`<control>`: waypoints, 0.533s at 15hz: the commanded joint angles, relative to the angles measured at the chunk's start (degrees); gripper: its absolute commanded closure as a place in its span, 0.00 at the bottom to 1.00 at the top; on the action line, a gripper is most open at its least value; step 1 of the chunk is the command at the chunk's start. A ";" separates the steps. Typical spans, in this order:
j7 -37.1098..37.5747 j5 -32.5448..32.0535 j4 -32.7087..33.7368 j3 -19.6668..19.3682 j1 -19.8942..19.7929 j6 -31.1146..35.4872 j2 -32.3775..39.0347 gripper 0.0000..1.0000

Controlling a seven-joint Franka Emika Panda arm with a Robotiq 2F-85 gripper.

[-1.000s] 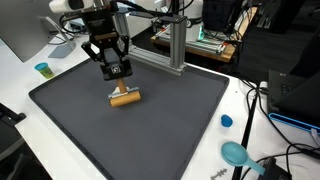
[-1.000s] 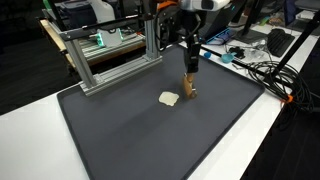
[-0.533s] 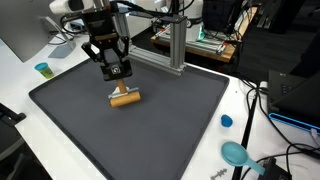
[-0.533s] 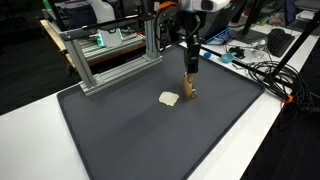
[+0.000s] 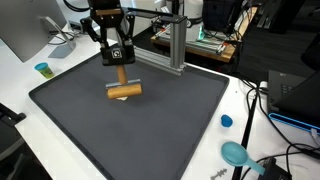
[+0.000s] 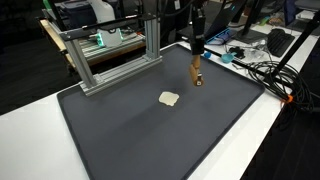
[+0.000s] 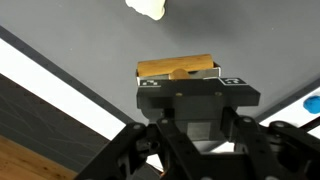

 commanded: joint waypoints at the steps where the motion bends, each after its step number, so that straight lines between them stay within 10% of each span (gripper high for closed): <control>1: 0.23 0.20 -0.20 -0.74 1.07 -0.19 -0.26 0.53; 8: 0.34 0.17 -0.62 -0.94 1.01 -0.18 -0.26 0.53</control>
